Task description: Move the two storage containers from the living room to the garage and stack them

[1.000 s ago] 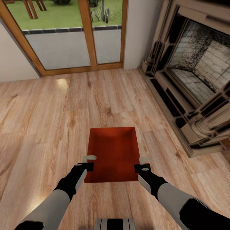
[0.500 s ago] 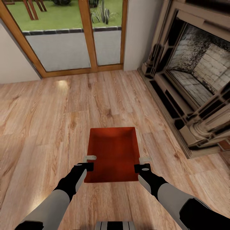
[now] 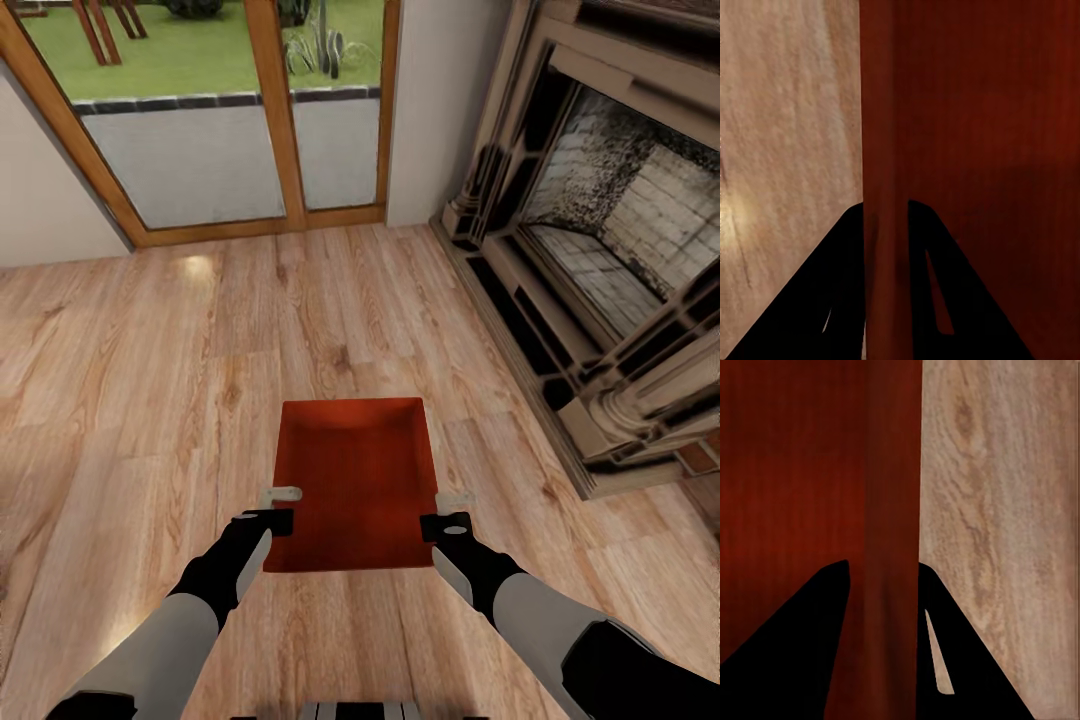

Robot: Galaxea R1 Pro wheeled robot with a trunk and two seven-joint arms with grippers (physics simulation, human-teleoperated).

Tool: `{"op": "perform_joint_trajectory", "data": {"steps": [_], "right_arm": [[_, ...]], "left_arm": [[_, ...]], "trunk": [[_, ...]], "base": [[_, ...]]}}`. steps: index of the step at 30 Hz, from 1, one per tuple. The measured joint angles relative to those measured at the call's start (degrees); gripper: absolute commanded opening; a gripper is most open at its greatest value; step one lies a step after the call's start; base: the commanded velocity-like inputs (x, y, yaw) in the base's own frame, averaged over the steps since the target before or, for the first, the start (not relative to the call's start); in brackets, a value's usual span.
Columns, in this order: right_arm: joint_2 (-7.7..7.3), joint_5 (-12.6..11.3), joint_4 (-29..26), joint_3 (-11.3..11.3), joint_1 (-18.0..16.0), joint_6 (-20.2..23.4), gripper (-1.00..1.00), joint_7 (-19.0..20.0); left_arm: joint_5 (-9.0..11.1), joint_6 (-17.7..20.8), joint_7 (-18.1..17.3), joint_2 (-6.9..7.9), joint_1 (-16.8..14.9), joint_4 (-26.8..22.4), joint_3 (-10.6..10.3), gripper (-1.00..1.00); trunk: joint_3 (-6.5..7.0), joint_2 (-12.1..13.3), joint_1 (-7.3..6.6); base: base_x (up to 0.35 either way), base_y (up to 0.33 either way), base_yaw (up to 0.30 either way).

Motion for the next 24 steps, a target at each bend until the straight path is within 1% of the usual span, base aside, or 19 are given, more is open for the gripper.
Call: {"op": "perform_joint_trajectory", "data": {"steps": [24], "right_arm": [[-0.08,-0.17,-0.16,0.10,0.01,0.11,-1.00,0.00]], "left_arm": [[0.00,0.08,-0.01,-0.01,-0.02,-0.03,0.00,-1.00]], "trunk": [[4.31,9.63,-5.27]], "base": [[0.000,0.000,0.000]]}}
